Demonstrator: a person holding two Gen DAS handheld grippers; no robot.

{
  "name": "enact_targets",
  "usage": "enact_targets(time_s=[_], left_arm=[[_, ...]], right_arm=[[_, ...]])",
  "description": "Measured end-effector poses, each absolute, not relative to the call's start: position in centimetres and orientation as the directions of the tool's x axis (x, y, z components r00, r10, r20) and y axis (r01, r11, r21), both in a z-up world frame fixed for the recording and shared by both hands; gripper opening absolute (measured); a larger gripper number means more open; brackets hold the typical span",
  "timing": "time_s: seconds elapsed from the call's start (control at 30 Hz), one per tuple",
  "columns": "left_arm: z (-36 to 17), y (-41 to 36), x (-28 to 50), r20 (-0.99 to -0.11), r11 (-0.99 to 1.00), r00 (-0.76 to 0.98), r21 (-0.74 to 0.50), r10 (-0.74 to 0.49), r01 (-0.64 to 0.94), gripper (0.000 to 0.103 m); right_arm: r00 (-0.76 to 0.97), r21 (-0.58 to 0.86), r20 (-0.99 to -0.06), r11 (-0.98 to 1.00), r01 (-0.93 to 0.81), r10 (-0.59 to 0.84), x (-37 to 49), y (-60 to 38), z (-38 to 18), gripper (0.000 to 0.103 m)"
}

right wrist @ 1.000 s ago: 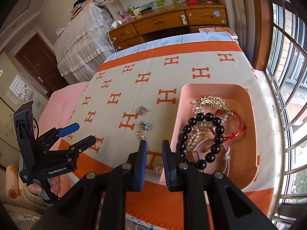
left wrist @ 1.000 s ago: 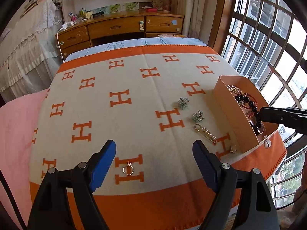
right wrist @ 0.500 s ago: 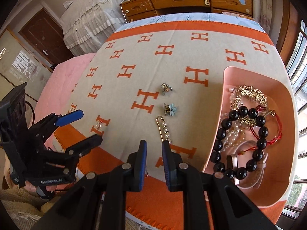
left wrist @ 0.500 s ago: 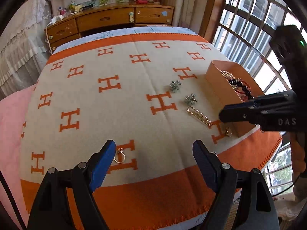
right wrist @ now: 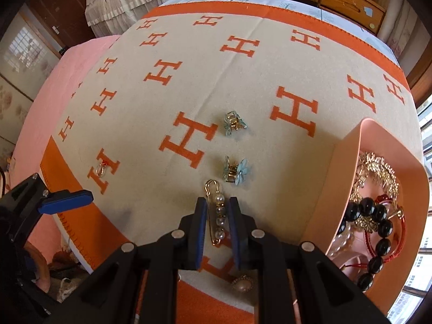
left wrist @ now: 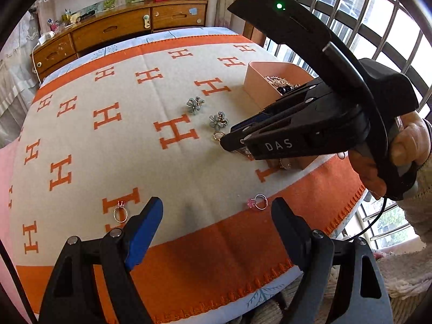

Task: Organize jewelry
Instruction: 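Grasp the pearl safety pin with the right gripper, then drop the safety pin into the pink box with the right gripper while the left drops a round brooch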

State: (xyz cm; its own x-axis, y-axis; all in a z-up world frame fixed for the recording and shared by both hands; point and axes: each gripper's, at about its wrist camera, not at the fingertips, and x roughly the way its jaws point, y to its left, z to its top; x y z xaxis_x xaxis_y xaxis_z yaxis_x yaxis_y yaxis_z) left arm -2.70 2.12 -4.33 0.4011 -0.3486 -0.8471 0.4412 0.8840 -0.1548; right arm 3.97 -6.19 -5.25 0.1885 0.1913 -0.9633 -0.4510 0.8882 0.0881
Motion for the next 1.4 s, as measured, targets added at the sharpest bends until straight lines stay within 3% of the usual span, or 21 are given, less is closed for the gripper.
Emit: enact_targets(time_s=[0.1,0.43,0.67,0.77,0.87,0.93,0.97,1.1,1.23,1.3,1.4], left_arm=[[-4.4,2.3,-2.5,-0.847,0.884,0.390,-0.179,-0.361,0.431,0.081],[-4.4,1.0,-1.1,-0.831,0.848,0.355,-0.234,-0.428,0.475,0.081],[-5.7,-3.8,-0.8,-0.820,0.728,0.348,-0.116,-0.454,0.675,0.080],[-6.1,-5.3,-0.9,-0.829,0.656,0.327,-0.061,-0.453,0.753,0.069],[-6.4,-6.1,-0.5,-0.831,0.592,0.264,-0.094,-0.489,0.800,0.062],[-6.8,-6.7,-0.2,-0.840,0.563,0.236,-0.097,-0.488,0.821,0.053],[-7.1,-7.0,0.0,-0.848,0.553,0.222,-0.096,-0.481,0.828,0.044],[-7.2,-7.9,-0.2,-0.852,0.530,0.239,-0.051,-0.465,0.847,0.028],[-7.3,-8.4,-0.8,-0.854,0.513,0.255,-0.016,-0.453,0.858,0.025],[-7.2,-8.8,-1.3,-0.853,0.503,0.263,0.000,-0.451,0.864,0.015],[-7.0,-9.4,-2.3,-0.846,0.495,0.312,0.067,-0.431,0.866,0.011]], right_arm=[[0.197,0.084,-0.961,0.883,-0.462,0.195,3.8,-6.2,-5.2,0.007],[0.363,0.253,-0.845,0.892,-0.375,0.393,3.4,-11.2,2.3,0.007],[0.391,0.316,-0.817,0.897,-0.310,0.423,3.1,-14.7,3.0,0.007],[0.394,0.343,-0.809,0.894,-0.287,0.437,2.6,-16.1,2.7,0.007],[0.402,0.365,-0.801,0.894,-0.259,0.444,2.1,-17.6,2.4,0.007],[0.407,0.378,-0.797,0.894,-0.240,0.446,2.0,-18.5,2.0,0.007],[0.409,0.384,-0.795,0.894,-0.231,0.447,2.0,-18.9,1.9,0.007],[0.416,0.402,-0.790,0.892,-0.204,0.451,1.7,-20.2,1.6,0.007],[0.423,0.412,-0.784,0.890,-0.195,0.455,1.6,-20.8,1.3,0.007],[0.422,0.417,-0.782,0.888,-0.194,0.459,1.4,-21.1,1.2,0.007],[0.422,0.425,-0.779,0.886,-0.187,0.463,1.3,-21.3,0.9,0.007]])
